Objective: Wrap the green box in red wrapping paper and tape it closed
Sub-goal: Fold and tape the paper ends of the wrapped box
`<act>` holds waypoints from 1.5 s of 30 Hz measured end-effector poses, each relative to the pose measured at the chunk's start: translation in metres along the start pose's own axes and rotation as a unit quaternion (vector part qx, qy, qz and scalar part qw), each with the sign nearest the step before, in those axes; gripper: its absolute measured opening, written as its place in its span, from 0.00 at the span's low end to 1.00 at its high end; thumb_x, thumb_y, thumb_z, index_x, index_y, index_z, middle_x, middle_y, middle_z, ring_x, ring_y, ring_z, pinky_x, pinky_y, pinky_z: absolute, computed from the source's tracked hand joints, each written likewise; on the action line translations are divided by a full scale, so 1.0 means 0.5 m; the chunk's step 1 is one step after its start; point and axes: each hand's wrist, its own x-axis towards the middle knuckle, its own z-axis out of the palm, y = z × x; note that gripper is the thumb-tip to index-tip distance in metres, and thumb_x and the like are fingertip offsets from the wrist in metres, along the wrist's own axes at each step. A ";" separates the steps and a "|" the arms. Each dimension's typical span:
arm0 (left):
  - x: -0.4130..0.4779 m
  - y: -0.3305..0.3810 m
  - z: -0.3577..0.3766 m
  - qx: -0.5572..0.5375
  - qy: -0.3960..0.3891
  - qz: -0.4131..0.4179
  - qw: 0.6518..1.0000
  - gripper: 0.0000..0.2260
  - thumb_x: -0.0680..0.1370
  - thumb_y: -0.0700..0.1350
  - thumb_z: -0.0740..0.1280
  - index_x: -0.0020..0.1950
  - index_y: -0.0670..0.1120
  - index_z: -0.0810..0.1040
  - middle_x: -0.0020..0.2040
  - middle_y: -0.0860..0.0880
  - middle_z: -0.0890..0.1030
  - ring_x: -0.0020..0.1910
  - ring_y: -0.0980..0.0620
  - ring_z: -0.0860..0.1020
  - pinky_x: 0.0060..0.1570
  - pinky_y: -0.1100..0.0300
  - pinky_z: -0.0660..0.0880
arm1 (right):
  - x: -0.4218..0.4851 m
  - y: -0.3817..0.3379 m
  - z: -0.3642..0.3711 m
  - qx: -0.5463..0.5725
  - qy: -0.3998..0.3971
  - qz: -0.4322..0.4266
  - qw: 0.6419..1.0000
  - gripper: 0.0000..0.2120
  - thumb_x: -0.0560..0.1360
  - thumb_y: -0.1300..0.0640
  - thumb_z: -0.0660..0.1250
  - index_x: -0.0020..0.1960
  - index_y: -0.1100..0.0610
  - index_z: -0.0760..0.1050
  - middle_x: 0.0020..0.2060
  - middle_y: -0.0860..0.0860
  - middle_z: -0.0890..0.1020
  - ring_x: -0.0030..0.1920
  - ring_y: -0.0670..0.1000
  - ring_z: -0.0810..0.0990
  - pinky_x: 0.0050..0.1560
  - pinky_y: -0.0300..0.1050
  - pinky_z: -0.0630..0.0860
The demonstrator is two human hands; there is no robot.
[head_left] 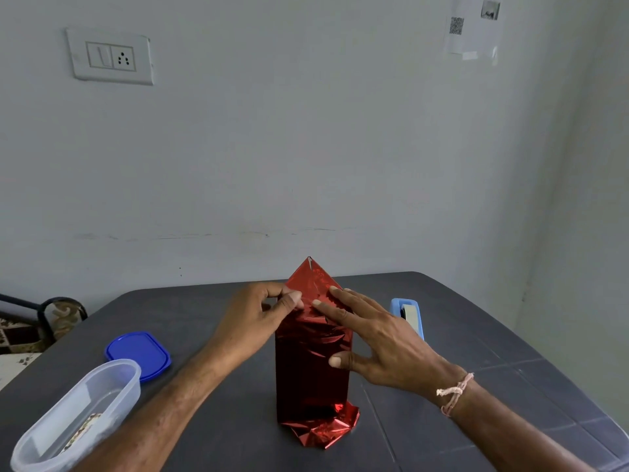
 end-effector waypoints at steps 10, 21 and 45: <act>0.060 0.000 -0.013 0.035 -0.061 -0.023 0.997 0.07 0.77 0.43 0.76 0.52 0.54 0.88 0.48 0.60 0.87 0.52 0.66 0.81 0.51 0.72 0.73 | 0.002 0.004 -0.004 -0.049 -0.017 -0.030 0.998 0.40 0.76 0.26 0.58 0.79 0.30 0.39 0.83 0.44 0.47 0.82 0.49 0.49 0.67 0.58 0.76; 0.075 -0.011 0.001 0.025 -0.092 -0.013 0.995 0.13 0.81 0.44 0.71 0.63 0.58 0.83 0.55 0.60 0.84 0.54 0.62 0.79 0.56 0.66 0.75 | -0.002 0.014 0.004 -0.074 -0.020 -0.046 0.996 0.41 0.76 0.26 0.57 0.79 0.32 0.37 0.83 0.45 0.44 0.82 0.50 0.48 0.66 0.58 0.77; 0.075 -0.018 0.015 -0.109 -0.137 -0.053 0.983 0.13 0.82 0.41 0.68 0.56 0.58 0.86 0.66 0.57 0.79 0.66 0.57 0.78 0.64 0.55 0.79 | 0.004 0.024 0.018 -0.085 -0.008 -0.060 0.994 0.41 0.76 0.25 0.56 0.81 0.35 0.40 0.83 0.50 0.50 0.82 0.53 0.53 0.59 0.55 0.81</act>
